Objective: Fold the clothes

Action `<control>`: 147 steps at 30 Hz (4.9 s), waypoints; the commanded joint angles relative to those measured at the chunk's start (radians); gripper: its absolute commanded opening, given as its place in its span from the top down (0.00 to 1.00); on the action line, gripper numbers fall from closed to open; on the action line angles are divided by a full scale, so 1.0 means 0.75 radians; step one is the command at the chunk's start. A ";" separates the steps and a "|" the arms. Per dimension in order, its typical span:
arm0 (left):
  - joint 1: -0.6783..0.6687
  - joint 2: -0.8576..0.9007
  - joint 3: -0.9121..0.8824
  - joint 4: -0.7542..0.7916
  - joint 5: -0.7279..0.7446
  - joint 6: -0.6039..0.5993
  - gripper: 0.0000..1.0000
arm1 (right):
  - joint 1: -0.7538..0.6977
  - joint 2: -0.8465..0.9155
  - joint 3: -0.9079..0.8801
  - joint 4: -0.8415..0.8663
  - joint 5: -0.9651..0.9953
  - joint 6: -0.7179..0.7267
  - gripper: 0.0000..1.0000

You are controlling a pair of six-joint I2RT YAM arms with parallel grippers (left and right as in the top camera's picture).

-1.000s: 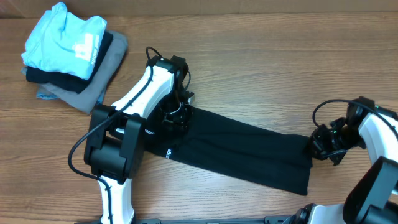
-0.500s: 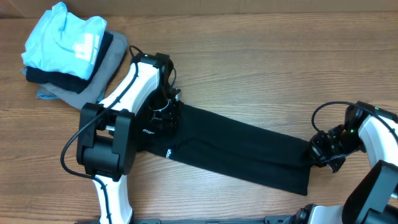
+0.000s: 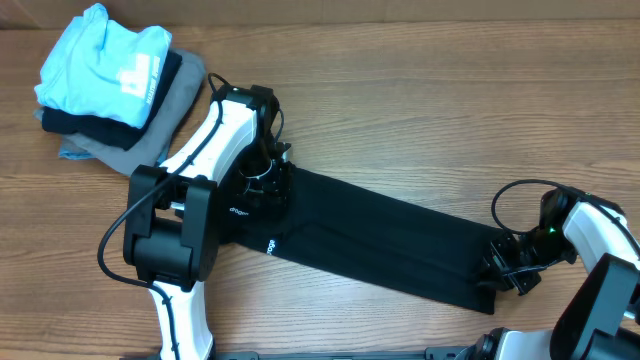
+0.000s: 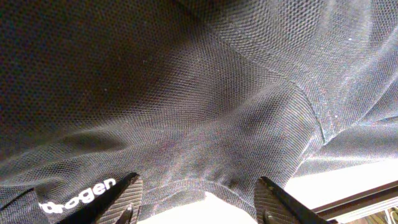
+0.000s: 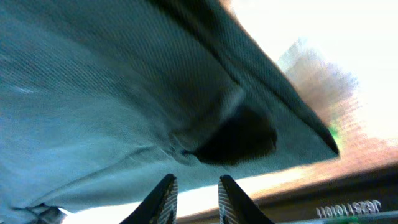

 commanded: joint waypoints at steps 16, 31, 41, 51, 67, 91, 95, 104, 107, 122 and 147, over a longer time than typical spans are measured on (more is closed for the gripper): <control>0.019 -0.038 -0.011 0.172 -0.045 0.026 0.28 | -0.142 -0.025 0.166 0.083 0.114 -0.070 0.46; 0.134 -0.037 -0.378 0.575 -0.393 -0.254 0.88 | -0.144 -0.025 0.142 0.145 0.114 -0.128 0.42; 0.451 -0.038 -0.391 0.590 -0.217 -0.309 0.93 | -0.013 -0.025 0.103 0.197 -0.061 -0.321 0.36; 0.433 -0.038 -0.391 0.586 -0.172 -0.259 0.90 | 0.246 -0.024 -0.006 0.321 -0.170 -0.299 0.49; 0.434 -0.038 -0.391 0.556 -0.183 -0.249 0.89 | 0.283 -0.023 -0.045 0.343 -0.145 -0.247 0.96; 0.435 -0.038 -0.391 0.555 -0.182 -0.249 0.84 | 0.274 -0.023 -0.064 0.394 -0.163 -0.203 0.42; 0.435 -0.038 -0.391 0.554 -0.182 -0.249 0.84 | 0.274 -0.023 -0.065 0.411 -0.178 -0.203 0.51; 0.435 -0.038 -0.391 0.555 -0.176 -0.249 0.84 | 0.274 -0.023 -0.068 0.429 -0.235 -0.202 0.66; 0.435 -0.038 -0.391 0.555 -0.176 -0.249 0.84 | 0.274 -0.023 -0.070 0.430 -0.237 -0.202 0.60; 0.435 -0.038 -0.391 0.537 -0.177 -0.242 0.84 | 0.272 -0.024 -0.083 0.482 -0.237 -0.171 0.96; 0.435 -0.039 -0.362 0.477 -0.171 -0.192 0.48 | 0.145 -0.023 0.007 0.456 -0.063 -0.315 0.61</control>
